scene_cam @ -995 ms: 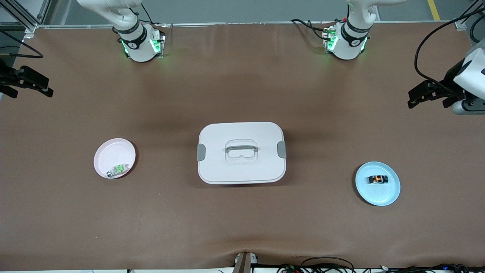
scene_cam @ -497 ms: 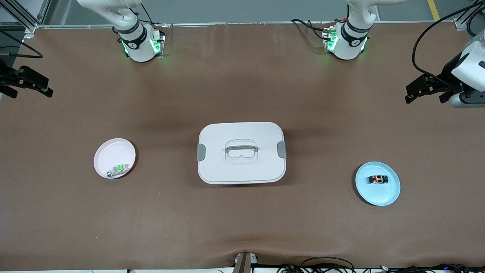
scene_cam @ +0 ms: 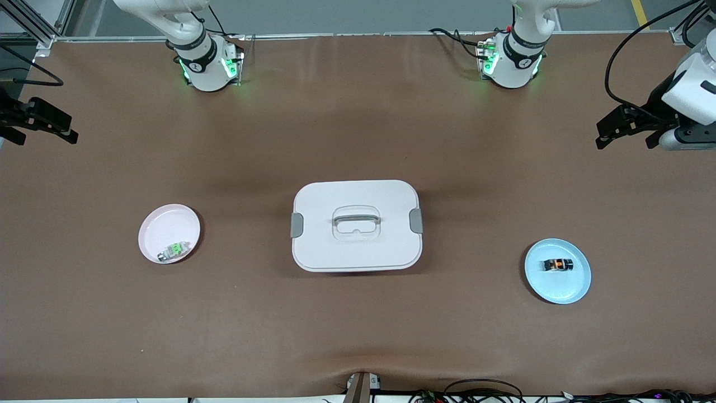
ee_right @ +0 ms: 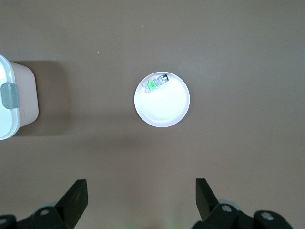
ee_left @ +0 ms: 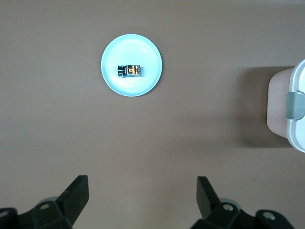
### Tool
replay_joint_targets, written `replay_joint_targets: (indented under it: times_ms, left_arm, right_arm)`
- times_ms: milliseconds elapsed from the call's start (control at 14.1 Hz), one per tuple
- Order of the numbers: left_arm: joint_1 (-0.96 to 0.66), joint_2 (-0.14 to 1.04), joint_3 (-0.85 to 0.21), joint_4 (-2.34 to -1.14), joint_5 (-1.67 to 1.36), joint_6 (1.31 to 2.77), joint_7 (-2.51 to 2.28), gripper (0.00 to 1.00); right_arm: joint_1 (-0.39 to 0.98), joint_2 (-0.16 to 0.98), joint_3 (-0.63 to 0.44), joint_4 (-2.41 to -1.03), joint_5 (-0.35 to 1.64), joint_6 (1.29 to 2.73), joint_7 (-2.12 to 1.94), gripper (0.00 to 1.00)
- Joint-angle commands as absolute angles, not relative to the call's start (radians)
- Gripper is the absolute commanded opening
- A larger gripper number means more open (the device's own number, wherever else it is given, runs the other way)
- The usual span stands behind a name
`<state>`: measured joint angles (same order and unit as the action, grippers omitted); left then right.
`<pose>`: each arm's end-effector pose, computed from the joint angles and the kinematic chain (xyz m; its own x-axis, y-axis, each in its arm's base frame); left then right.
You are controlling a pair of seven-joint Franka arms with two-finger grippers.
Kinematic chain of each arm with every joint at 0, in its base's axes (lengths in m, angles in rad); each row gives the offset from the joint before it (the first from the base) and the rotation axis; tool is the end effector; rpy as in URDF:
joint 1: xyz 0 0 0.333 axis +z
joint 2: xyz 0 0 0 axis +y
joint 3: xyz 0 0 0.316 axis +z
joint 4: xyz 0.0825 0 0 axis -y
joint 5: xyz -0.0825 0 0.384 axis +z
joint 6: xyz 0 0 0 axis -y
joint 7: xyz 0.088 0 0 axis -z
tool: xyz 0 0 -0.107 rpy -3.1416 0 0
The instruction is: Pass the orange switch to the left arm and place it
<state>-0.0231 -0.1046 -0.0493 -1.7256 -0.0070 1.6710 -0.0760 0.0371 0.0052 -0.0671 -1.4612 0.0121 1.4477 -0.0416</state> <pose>0.5285 -0.0403 0.6165 0.9988 0.0044 0.0496 0.0041 -1.0000 0.0056 0.5432 -0.0148 0.6620 0.9997 0.0131 -0.0182 0.0129 -0.9998 -0.0124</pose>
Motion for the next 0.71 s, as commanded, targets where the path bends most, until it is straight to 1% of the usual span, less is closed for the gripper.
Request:
replay_joint_targets:
  times_ms: [0, 639]
  left_arm:
    - [-0.012, -0.112, -0.051, -1.730, -0.025, 1.686, -0.060, 1.00]
    - [-0.012, -0.101, -0.051, -1.723, -0.017, 1.684, -0.060, 1.00]
  right_arm:
    - [0.035, -0.015, -0.066, -1.480, -0.002, 1.457, -0.043, 1.00]
    - [0.035, -0.015, -0.066, -1.482, -0.002, 1.456, -0.043, 1.00]
